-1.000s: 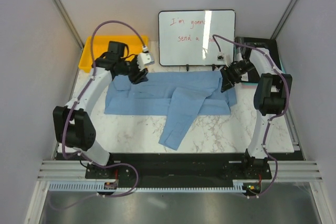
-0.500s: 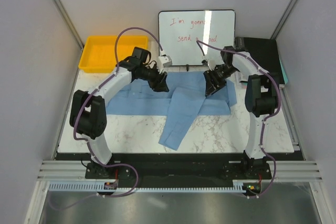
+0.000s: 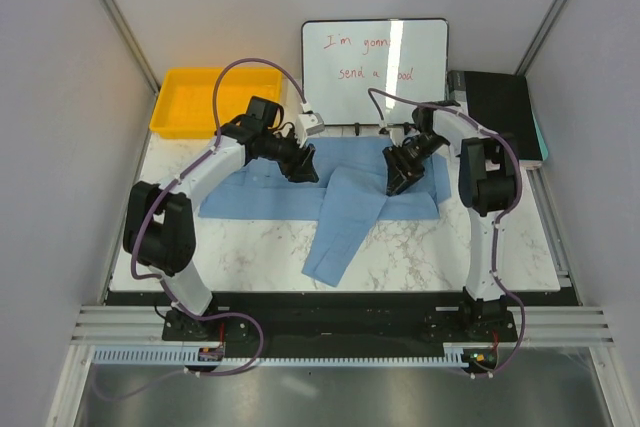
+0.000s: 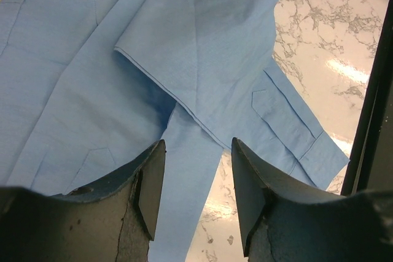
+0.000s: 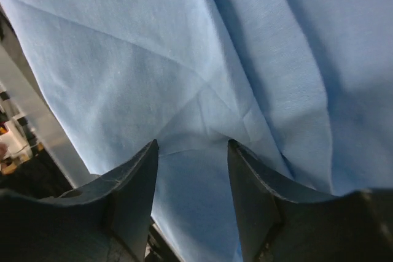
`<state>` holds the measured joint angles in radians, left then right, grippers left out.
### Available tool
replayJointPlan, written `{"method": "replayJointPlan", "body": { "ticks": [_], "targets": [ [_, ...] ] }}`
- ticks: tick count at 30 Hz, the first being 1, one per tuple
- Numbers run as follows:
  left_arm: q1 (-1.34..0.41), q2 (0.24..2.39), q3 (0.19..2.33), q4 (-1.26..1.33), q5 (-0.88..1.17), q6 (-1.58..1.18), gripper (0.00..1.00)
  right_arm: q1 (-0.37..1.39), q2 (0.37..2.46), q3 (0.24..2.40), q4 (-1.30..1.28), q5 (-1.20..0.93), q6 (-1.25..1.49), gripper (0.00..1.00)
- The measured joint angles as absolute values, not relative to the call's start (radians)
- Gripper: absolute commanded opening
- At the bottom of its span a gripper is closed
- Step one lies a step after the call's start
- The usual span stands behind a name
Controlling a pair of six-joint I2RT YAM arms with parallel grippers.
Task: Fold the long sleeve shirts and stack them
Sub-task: Fold the shirt
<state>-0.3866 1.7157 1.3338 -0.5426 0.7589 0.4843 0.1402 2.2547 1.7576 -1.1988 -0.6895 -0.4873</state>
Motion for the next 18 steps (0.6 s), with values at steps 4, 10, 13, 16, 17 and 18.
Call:
{"method": "replayJointPlan", "body": {
  "ticks": [4, 10, 13, 16, 17, 18],
  "targets": [
    [-0.387, 1.716, 1.334, -0.543, 0.759, 0.484, 0.54, 0.140, 2.271, 1.758, -1.249, -0.731, -0.517, 0.20],
    [-0.387, 1.716, 1.334, -0.543, 0.758, 0.484, 0.54, 0.136, 2.269, 1.759, -1.285, -0.770, -0.539, 0.04],
    [-0.387, 1.716, 1.333, -0.543, 0.757, 0.484, 0.54, 0.134, 2.259, 1.771, -1.293, -0.770, -0.543, 0.00],
    [-0.387, 1.716, 1.321, -0.542, 0.751, 0.485, 0.55, 0.134, 2.228, 1.795, -1.289, -0.767, -0.544, 0.00],
    [-0.387, 1.716, 1.316, -0.542, 0.749, 0.485, 0.55, 0.134, 2.216, 1.804, -1.286, -0.766, -0.543, 0.00],
    [-0.387, 1.716, 1.312, -0.542, 0.744, 0.485, 0.54, 0.134, 2.205, 1.815, -1.282, -0.765, -0.543, 0.00]
  ]
}}
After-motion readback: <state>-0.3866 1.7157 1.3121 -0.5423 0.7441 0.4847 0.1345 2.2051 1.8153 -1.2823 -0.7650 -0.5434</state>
